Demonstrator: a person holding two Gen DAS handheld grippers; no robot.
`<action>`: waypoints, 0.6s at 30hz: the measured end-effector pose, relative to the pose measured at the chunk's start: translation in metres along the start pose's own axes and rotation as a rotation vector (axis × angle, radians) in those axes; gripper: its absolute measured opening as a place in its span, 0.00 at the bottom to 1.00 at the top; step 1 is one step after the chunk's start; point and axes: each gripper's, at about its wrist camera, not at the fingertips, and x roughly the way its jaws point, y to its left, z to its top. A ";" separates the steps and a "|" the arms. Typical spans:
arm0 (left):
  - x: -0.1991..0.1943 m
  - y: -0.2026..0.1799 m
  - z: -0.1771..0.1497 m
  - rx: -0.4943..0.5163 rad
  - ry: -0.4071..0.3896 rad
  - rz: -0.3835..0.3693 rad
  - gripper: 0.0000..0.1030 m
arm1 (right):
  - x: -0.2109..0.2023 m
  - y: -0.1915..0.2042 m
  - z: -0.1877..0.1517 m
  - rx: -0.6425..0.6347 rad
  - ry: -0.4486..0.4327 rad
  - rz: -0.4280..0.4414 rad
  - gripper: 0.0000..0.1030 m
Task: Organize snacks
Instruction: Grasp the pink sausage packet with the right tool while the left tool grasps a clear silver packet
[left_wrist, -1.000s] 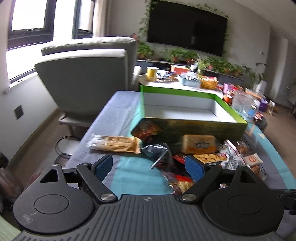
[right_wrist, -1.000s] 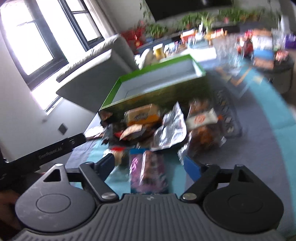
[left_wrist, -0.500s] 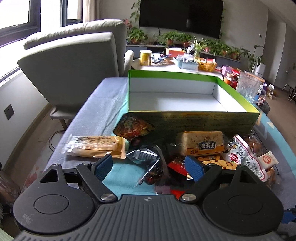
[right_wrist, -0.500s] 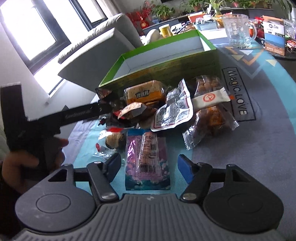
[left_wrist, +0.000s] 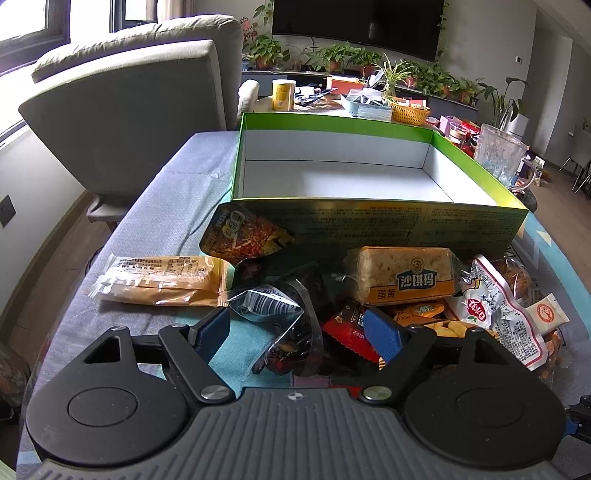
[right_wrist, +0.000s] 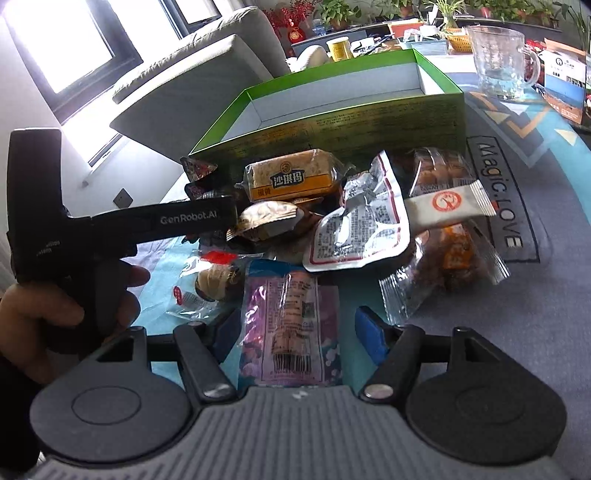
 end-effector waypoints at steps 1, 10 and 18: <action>0.000 0.000 0.001 -0.005 -0.002 -0.006 0.68 | 0.001 0.001 0.000 -0.008 -0.003 -0.004 0.52; -0.016 0.021 0.002 -0.087 -0.055 -0.051 0.38 | -0.009 0.010 -0.002 -0.047 -0.027 -0.011 0.51; -0.044 0.018 -0.001 -0.089 -0.108 -0.057 0.37 | -0.028 0.016 -0.005 -0.054 -0.087 -0.007 0.51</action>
